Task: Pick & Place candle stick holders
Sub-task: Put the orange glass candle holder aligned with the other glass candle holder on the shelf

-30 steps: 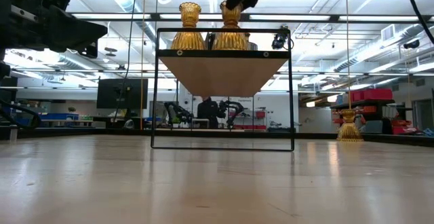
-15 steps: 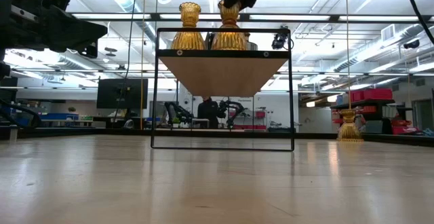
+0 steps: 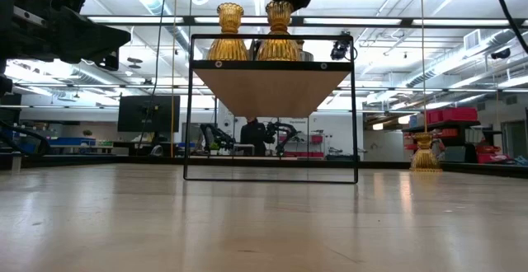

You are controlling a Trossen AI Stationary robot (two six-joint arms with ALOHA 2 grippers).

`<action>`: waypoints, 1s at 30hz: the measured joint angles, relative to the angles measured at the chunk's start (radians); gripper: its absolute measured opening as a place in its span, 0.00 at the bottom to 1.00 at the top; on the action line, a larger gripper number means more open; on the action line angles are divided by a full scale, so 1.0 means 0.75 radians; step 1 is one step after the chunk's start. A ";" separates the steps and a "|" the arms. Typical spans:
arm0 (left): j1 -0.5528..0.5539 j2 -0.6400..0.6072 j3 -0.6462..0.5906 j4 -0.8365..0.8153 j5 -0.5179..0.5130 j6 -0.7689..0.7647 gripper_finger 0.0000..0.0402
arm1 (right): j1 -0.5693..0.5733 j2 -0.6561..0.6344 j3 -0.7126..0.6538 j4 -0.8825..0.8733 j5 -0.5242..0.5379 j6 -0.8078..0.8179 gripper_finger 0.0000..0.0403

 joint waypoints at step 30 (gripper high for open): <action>0.000 0.000 0.000 0.000 0.000 0.000 0.05 | -0.242 -0.345 -0.211 -0.194 0.119 0.125 0.81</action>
